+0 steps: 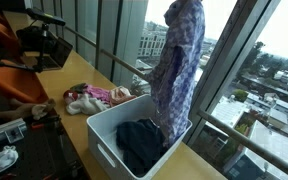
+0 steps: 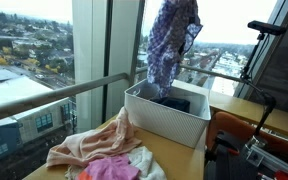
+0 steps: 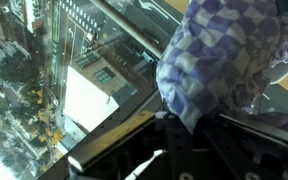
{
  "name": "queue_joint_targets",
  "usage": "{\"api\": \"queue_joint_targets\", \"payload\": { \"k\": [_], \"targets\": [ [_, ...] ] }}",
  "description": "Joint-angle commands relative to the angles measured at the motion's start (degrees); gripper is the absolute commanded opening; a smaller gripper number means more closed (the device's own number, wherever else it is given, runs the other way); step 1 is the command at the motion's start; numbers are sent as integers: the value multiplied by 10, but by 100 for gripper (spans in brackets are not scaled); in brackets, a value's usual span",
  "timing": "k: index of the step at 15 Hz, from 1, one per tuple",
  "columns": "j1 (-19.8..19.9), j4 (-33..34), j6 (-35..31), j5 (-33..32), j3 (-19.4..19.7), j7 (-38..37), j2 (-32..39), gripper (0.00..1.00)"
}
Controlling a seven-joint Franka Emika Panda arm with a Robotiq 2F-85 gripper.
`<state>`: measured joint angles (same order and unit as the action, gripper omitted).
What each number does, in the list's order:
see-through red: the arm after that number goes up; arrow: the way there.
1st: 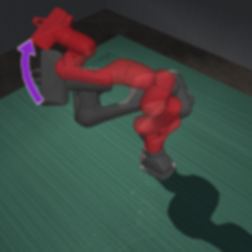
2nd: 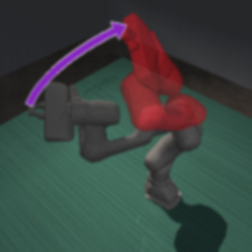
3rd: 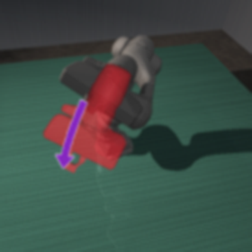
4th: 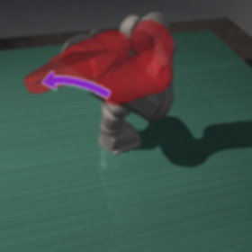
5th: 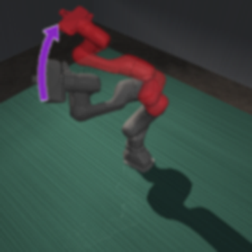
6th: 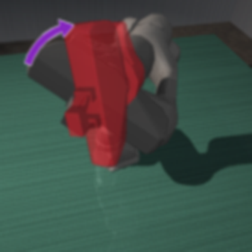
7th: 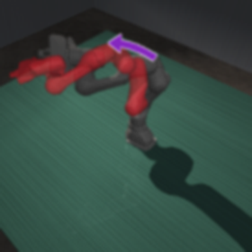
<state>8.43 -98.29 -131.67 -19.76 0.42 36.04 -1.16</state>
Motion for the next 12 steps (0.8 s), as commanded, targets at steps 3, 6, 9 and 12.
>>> {"api": "queue_joint_targets", "payload": {
  "k": [3, 6, 9, 12],
  "targets": [
    [-15, -165, -53, -10, 25, -23, -67, 1],
    [-20, -211, -62, -3, 25, -29, -69, 1],
    [-29, -246, -72, -5, 21, -44, -60, 1],
    [-35, -274, -77, -11, 22, -59, -54, 1]
  ]
}}
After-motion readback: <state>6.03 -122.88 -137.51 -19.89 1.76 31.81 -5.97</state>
